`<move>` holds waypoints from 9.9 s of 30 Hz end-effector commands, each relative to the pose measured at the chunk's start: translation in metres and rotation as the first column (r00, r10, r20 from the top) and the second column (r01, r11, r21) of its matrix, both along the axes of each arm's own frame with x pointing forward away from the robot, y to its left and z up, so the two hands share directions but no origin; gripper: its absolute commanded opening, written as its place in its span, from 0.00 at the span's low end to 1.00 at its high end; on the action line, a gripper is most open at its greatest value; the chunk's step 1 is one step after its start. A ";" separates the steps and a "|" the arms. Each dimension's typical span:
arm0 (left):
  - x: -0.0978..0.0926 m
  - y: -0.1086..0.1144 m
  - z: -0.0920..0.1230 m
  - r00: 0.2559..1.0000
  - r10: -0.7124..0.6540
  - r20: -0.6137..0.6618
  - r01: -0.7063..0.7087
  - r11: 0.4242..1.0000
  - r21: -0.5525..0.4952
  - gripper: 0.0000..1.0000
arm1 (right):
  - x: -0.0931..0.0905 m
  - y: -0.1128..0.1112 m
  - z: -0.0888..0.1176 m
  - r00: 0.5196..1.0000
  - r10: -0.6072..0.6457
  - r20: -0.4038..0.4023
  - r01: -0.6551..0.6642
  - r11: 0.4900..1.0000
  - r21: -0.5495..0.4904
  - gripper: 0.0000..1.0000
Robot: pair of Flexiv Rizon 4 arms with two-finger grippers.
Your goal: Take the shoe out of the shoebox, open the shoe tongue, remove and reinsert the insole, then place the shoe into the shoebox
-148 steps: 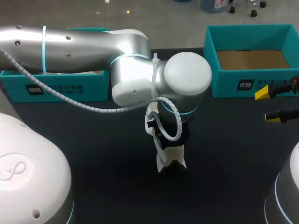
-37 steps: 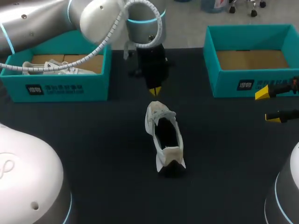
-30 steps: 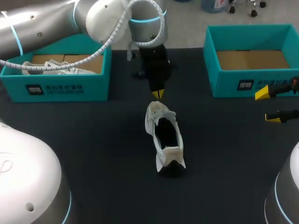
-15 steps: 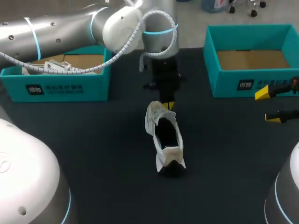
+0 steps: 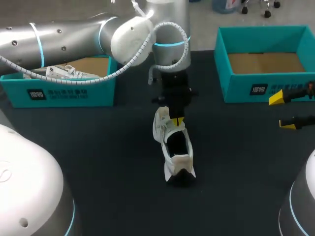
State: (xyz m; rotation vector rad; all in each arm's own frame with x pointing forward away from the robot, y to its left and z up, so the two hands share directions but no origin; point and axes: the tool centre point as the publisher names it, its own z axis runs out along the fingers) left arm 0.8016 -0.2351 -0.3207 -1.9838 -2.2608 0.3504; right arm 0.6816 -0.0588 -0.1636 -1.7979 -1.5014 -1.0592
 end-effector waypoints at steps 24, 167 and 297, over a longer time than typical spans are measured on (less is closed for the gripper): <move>0.006 -0.007 -0.010 1.000 -0.005 0.002 0.005 0.999 0.035 0.00 | 0.000 0.001 0.000 1.000 -0.001 -0.002 0.001 1.000 -0.002 1.00; -0.074 0.016 0.028 0.218 0.968 0.123 -0.973 0.207 0.102 0.00 | 0.000 0.001 0.000 1.000 -0.001 -0.002 0.001 1.000 -0.002 1.00; -0.145 0.024 0.169 0.101 0.968 0.229 -0.977 0.054 0.205 0.00 | 0.000 0.001 0.000 1.000 -0.001 -0.002 0.001 1.000 -0.002 1.00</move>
